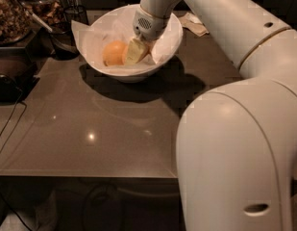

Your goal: Pick orange from white bowl

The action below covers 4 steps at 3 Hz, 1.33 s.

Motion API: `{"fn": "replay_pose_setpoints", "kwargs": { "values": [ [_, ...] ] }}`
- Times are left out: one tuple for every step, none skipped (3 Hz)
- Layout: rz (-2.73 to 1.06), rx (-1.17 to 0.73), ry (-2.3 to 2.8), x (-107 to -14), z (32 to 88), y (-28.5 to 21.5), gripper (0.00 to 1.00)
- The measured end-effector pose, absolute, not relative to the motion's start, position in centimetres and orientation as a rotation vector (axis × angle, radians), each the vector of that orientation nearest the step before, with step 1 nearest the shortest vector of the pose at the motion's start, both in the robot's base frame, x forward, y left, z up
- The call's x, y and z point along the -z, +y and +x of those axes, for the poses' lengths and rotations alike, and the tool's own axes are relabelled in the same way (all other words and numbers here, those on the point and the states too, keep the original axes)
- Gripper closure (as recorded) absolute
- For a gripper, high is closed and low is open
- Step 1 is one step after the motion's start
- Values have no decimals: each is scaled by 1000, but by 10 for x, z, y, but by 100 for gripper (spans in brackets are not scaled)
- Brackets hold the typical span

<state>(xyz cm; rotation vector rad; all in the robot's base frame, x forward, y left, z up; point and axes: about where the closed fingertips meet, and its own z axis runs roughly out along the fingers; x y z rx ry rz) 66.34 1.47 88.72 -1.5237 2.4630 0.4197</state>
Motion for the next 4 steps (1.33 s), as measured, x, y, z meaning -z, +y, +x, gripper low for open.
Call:
{"fn": "replay_pose_setpoints", "kwargs": {
  "values": [
    [-1557, -417, 2387, -922, 636, 18, 100],
    [-1615, -399, 2309, -953, 609, 25, 100],
    [-1690, -423, 2219, -975, 578, 26, 100],
    [-1746, -458, 2126, -991, 545, 20, 100]
  ]
}}
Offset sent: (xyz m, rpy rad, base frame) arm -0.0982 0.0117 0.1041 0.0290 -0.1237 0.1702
